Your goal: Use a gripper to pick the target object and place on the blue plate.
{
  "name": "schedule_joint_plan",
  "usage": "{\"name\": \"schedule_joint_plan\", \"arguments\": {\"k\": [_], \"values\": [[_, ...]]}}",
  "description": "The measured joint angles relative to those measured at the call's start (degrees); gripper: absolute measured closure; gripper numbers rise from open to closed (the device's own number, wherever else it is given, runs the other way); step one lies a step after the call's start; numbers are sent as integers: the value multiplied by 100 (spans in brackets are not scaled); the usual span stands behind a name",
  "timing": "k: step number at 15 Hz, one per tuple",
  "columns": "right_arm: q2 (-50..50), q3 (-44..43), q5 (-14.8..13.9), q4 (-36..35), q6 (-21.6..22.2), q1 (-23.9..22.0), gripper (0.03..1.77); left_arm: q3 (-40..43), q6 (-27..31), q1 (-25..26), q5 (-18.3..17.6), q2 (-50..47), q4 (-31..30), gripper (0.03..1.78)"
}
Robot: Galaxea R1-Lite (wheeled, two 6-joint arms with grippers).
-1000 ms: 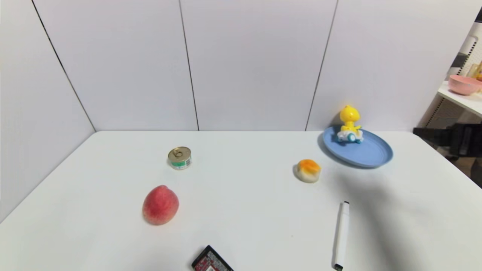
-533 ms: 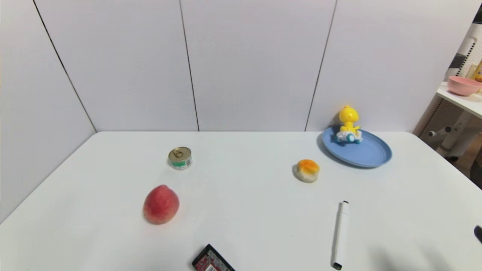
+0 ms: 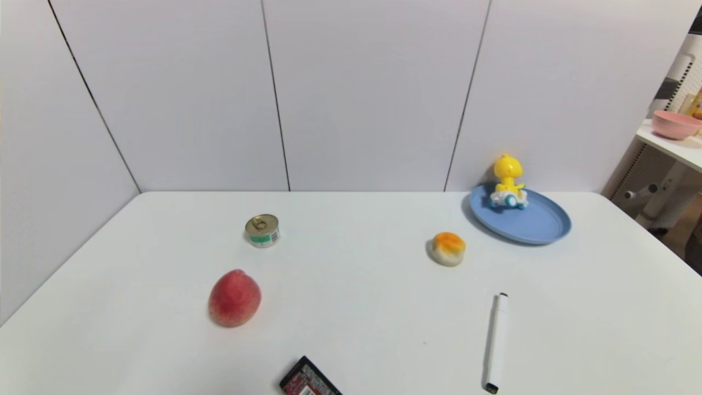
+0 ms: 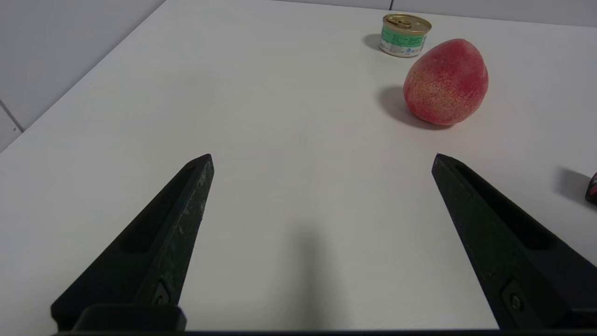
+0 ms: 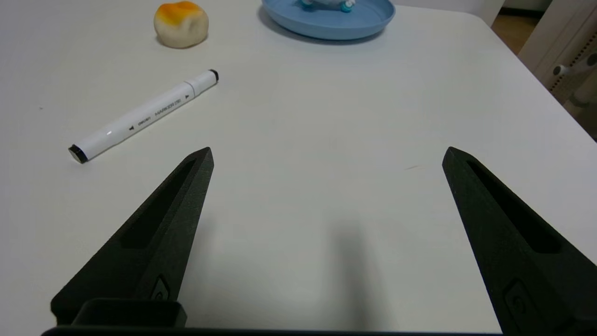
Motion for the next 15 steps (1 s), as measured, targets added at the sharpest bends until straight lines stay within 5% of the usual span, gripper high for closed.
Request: {"name": "schedule_joint_plan", "arguments": {"k": [15], "values": [[-273,16,-48,13,358,5,11,0,0,0,2,0,0,12]]}}
